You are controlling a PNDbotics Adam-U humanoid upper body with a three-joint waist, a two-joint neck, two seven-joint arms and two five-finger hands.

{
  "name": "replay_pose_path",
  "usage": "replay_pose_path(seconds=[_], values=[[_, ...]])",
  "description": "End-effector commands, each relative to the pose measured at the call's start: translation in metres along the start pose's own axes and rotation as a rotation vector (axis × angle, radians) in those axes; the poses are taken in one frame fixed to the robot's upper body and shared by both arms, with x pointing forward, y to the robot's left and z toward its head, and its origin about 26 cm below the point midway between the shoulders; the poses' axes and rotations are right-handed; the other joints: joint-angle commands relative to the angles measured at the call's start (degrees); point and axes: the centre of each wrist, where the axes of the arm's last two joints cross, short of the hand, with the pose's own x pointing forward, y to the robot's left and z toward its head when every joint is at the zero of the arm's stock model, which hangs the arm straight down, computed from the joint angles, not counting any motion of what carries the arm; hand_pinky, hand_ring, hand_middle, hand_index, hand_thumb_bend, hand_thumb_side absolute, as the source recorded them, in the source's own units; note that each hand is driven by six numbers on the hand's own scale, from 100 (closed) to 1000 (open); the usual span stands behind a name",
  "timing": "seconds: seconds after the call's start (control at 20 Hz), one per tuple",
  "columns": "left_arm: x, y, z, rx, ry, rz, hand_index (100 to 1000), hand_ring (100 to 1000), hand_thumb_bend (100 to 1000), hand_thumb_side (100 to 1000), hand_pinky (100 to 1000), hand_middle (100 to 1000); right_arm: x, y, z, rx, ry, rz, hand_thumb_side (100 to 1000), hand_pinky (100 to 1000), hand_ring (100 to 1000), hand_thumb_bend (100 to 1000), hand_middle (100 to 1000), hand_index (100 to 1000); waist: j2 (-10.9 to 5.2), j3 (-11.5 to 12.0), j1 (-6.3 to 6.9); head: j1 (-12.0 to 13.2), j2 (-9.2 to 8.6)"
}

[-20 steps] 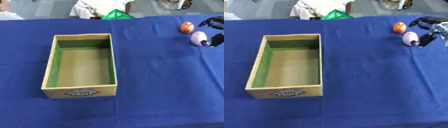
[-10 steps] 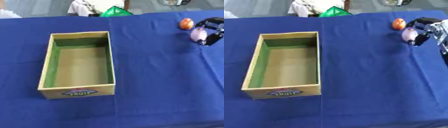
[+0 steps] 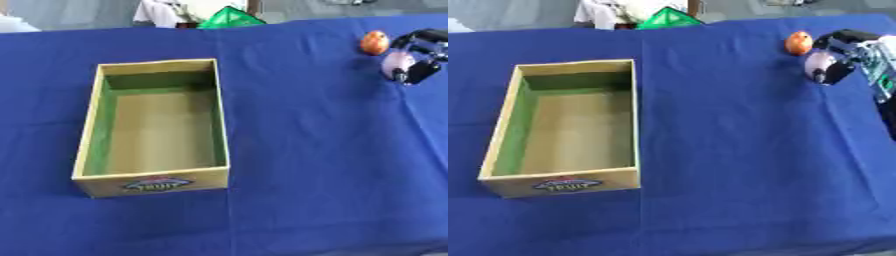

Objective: Pick up objects on the table and place them in the box.

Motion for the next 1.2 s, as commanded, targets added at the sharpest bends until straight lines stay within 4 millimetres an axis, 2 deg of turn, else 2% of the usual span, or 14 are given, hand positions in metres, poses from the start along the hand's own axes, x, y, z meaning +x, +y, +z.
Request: replay_pose_path(seconds=[0.05, 0.55, 0.65, 0.75, 0.8, 1.2], values=[[0.005, -0.001, -0.006, -0.012, -0.029, 0.007, 750, 864, 248, 812, 750, 722, -0.009, -0.017, 0.004, -0.043, 0.035, 0.006, 100, 777, 829, 100, 793, 900, -0.54, 0.1, 0.07, -0.1, 0.3], [0.005, -0.002, -0.006, -0.019, -0.027, 0.009, 749, 864, 240, 819, 749, 721, -0.008, -0.012, 0.002, -0.062, 0.089, 0.086, 100, 688, 707, 196, 703, 812, -0.14, 0.3, 0.17, -0.4, 0.3], [0.005, -0.002, -0.006, -0.019, -0.027, 0.009, 749, 864, 239, 819, 749, 721, -0.007, -0.01, 0.0, -0.076, 0.107, 0.103, 100, 670, 686, 192, 674, 792, -0.12, 0.4, 0.17, -0.5, 0.3], [0.005, -0.002, -0.006, -0.02, -0.027, 0.009, 749, 864, 238, 819, 749, 721, -0.006, -0.01, 0.0, -0.099, 0.106, 0.1, 100, 629, 649, 110, 630, 757, -0.14, 0.4, 0.16, -0.4, 0.3], [0.005, -0.002, -0.006, -0.02, -0.027, 0.009, 749, 864, 238, 818, 749, 722, -0.004, -0.011, 0.0, -0.119, 0.097, 0.086, 100, 594, 615, 100, 603, 737, -0.17, 0.3, 0.16, -0.3, 0.3], [0.005, -0.001, -0.006, -0.023, -0.027, 0.005, 750, 864, 238, 813, 749, 722, 0.012, -0.03, 0.014, -0.237, -0.037, 0.005, 100, 576, 591, 100, 600, 737, -0.66, 0.1, -0.21, -0.1, 0.3]])
